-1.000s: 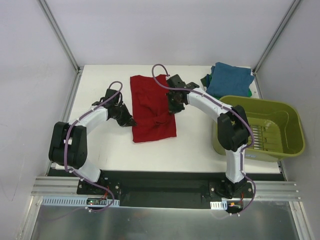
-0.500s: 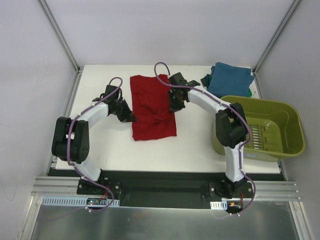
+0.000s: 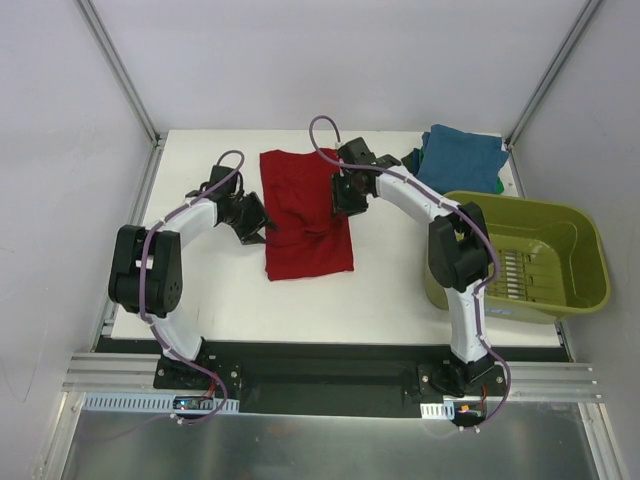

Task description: Fold and stack the t-shirts

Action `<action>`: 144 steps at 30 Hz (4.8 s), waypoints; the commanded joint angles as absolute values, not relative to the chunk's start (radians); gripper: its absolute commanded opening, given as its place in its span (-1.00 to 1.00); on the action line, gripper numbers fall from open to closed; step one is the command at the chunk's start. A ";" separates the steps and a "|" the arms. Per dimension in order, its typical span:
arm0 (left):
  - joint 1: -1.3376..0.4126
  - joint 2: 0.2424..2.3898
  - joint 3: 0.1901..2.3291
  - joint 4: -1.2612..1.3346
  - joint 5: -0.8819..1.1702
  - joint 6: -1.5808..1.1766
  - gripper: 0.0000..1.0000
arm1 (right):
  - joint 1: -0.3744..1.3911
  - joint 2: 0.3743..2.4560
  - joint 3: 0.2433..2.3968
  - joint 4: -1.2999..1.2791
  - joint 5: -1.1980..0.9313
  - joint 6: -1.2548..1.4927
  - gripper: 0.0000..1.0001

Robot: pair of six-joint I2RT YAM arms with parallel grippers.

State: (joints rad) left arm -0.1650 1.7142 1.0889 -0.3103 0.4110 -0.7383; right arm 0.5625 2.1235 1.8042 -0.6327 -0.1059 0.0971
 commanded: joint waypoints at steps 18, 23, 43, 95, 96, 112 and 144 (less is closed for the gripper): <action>-0.147 1.024 0.660 -0.308 0.419 -0.765 0.99 | 0.744 1.771 1.440 -0.479 -0.209 0.089 0.94; -0.147 0.954 0.583 -0.330 0.411 -0.761 0.98 | 0.768 1.893 1.541 -0.431 -0.181 0.065 0.94; -0.147 0.951 0.557 -0.365 0.422 -0.732 0.99 | 0.678 2.272 2.062 -0.410 0.009 0.015 0.94; -0.130 1.981 1.485 -0.173 0.439 -0.749 0.98 | 0.684 0.852 0.891 -0.434 0.169 0.129 0.93; -0.130 1.906 1.464 -0.173 0.428 -0.744 0.99 | 0.686 0.835 0.888 -0.428 0.181 0.147 0.93; -0.195 1.144 0.694 -0.187 0.337 -0.755 0.99 | 0.771 1.182 1.005 -0.365 0.057 0.252 0.94; -0.259 1.531 0.673 -0.184 0.334 -0.787 -0.67 | 0.673 1.743 1.063 -0.301 -0.127 0.376 0.16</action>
State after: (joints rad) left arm -0.2417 1.5108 0.6857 -0.1638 0.3595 -0.7811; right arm 0.6800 1.7187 1.0660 -0.3435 -0.0761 0.3576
